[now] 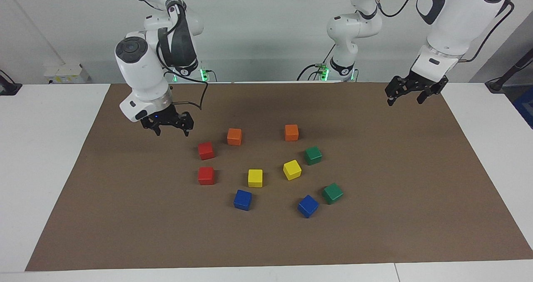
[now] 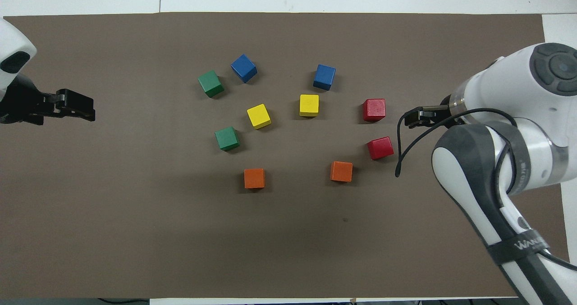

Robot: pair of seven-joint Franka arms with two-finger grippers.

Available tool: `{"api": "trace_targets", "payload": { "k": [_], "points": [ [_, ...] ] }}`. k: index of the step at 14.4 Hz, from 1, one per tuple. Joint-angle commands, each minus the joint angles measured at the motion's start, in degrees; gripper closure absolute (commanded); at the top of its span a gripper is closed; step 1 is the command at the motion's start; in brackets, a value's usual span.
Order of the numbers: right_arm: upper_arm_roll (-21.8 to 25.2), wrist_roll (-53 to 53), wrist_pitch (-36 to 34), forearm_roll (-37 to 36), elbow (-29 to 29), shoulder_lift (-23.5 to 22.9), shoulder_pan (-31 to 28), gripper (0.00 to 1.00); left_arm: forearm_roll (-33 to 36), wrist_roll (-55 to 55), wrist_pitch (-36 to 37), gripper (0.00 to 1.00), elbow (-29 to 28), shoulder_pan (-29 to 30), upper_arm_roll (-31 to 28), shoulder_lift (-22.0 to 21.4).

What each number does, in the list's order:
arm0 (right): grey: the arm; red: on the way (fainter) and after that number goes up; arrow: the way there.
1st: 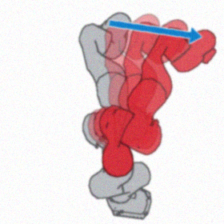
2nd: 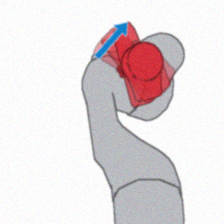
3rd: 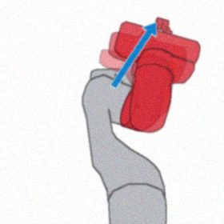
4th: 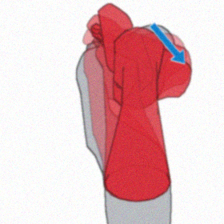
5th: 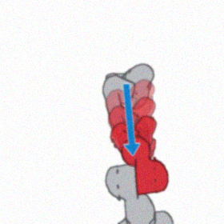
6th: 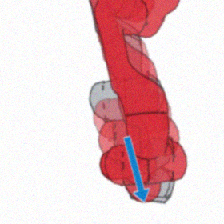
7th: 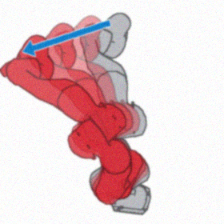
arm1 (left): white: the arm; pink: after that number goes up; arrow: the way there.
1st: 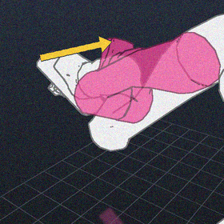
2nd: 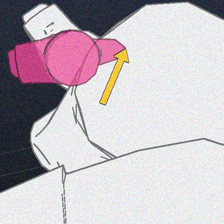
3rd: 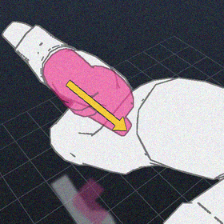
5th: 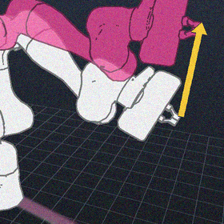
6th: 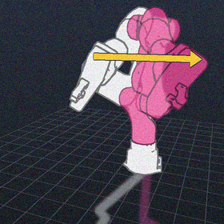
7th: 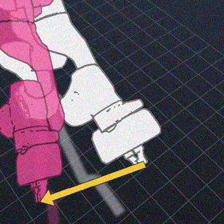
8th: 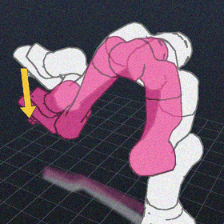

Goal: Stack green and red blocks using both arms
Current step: 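Reach the left gripper to a green block while the right gripper reaches a red block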

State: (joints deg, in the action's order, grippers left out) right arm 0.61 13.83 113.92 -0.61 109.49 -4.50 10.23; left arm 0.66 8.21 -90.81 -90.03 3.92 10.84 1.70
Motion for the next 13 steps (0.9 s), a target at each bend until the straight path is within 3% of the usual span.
{"api": "trace_targets", "payload": {
  "k": [1,8,13],
  "points": [
    [0.18,2.25,3.41,0.87,0.38,-1.73,1.46,0.0,-0.39,4.61,-2.97,0.0,-3.48,-1.54,-0.47,-1.7],
    [0.18,1.03,10.79,0.87,3.62,-4.38,4.97,0.0,-0.22,14.62,-7.45,0.0,-3.13,-11.03,-0.56,7.17],
    [0.18,-5.91,12.81,0.78,6.87,-3.59,6.03,0.0,1.36,14.55,-14.82,0.0,-8.3,-11.22,-0.47,9.64]
  ]
}}
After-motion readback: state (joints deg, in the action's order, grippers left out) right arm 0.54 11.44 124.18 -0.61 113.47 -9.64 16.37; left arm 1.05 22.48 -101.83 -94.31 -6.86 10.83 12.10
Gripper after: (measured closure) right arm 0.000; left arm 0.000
